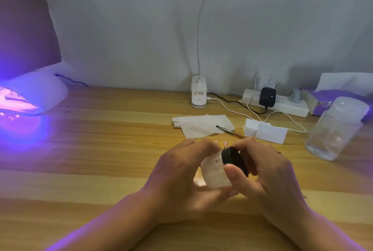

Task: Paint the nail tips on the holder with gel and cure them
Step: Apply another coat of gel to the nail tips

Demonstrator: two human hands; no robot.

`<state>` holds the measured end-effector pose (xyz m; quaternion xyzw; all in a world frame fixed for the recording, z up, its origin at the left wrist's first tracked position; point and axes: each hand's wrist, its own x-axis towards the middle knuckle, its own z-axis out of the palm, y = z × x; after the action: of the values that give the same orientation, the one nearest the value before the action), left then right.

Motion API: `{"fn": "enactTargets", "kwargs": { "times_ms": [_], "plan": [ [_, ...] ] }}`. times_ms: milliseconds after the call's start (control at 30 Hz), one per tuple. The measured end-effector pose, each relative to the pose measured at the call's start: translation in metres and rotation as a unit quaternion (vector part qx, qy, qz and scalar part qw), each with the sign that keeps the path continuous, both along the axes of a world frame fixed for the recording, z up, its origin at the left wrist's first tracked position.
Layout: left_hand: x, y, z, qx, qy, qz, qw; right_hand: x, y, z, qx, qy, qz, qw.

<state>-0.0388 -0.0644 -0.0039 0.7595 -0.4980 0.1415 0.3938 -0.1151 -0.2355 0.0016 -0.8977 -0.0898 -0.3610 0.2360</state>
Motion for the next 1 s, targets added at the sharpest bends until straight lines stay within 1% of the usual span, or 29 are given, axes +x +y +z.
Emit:
{"fn": "enactTargets", "kwargs": {
  "times_ms": [133,167,233,300,367,433,533,600,733,767,833,933,1000],
  "plan": [
    [-0.002,0.003,0.003,0.005,0.05,-0.089,0.995,-0.004,-0.002,0.003,-0.037,-0.044,0.078,0.995],
    [-0.002,0.004,0.003,0.0,0.059,-0.095,0.994,-0.005,-0.002,0.003,-0.031,-0.058,0.098,0.993],
    [-0.001,0.006,0.003,-0.025,0.066,-0.074,0.995,-0.006,-0.004,0.002,-0.004,-0.086,0.112,0.99],
    [0.001,0.006,0.002,-0.063,0.071,-0.041,0.995,-0.004,-0.01,0.001,0.032,-0.106,0.092,0.99],
    [0.003,0.005,0.001,-0.096,0.086,-0.008,0.992,0.0,-0.018,0.002,0.08,-0.106,0.031,0.991],
    [0.006,0.004,0.0,-0.117,0.109,0.034,0.987,0.005,-0.027,0.003,0.146,-0.084,-0.037,0.985],
    [0.014,0.003,-0.004,-0.148,0.189,0.087,0.967,0.008,-0.041,0.001,0.218,-0.003,-0.128,0.968],
    [0.022,0.004,-0.006,-0.156,0.253,0.115,0.948,0.009,-0.046,-0.001,0.209,0.051,-0.188,0.958],
    [0.033,0.005,-0.01,-0.16,0.337,0.16,0.914,0.008,-0.044,-0.002,0.117,0.147,-0.264,0.946],
    [0.034,0.005,-0.011,-0.161,0.346,0.165,0.91,0.009,-0.043,-0.003,0.099,0.172,-0.274,0.941],
    [0.034,0.004,-0.012,-0.157,0.347,0.166,0.909,0.01,-0.043,-0.003,0.084,0.192,-0.276,0.938],
    [0.031,0.002,-0.011,-0.158,0.336,0.16,0.915,0.011,-0.042,-0.004,0.071,0.208,-0.225,0.949],
    [0.031,0.002,-0.011,-0.168,0.339,0.158,0.912,0.012,-0.041,-0.006,0.037,0.228,-0.199,0.952]
  ]
}}
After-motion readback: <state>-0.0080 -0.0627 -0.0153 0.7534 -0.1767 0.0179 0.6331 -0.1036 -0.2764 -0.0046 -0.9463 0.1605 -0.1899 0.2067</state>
